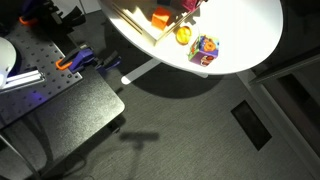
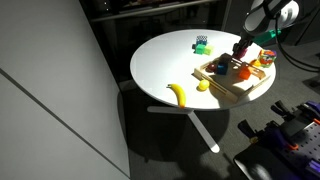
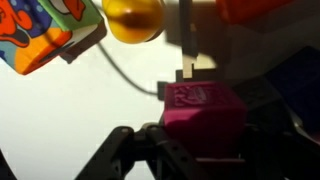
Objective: Remove the mulberry pink block from the wooden bowl and place drop it on the table
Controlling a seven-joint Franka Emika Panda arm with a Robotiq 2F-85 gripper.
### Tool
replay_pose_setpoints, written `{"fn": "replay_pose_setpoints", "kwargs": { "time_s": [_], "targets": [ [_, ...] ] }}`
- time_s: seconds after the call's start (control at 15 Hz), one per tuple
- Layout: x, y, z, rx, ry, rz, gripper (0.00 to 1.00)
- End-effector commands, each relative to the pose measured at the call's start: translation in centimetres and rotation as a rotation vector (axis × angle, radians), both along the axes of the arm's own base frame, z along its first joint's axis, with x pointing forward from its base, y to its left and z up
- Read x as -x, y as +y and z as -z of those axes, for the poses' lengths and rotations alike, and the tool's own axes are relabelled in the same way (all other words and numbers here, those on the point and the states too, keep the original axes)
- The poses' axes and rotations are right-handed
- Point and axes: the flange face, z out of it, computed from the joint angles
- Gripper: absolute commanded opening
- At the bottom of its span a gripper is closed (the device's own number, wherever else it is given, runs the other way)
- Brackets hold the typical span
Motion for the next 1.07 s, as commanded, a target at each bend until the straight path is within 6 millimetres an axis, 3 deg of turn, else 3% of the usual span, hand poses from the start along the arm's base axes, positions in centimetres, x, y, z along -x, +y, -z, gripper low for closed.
{"fn": "replay_pose_setpoints", "kwargs": {
  "time_s": [0.0,0.13,0.2,0.27,0.33,0.53,1.0],
  "targets": [
    [-1.7,-2.1,-0.4,0.024,-0.02,0.095,0.25],
    [-2.1,-3.1,-0.2,0.035,-0.029,0.137,0.25],
    [-2.2,-3.4,-0.1,0.038,-0.032,0.152,0.38],
    [-2.3,-3.6,0.0,0.043,-0.037,0.165,0.75],
    [-2.4,-3.7,0.0,0.043,-0.038,0.177,0.77],
    [-2.3,-3.5,0.0,0.04,-0.032,0.185,0.98],
    [-1.3,-1.6,-1.0,-0.001,0.02,0.112,1.0]
  ]
}}
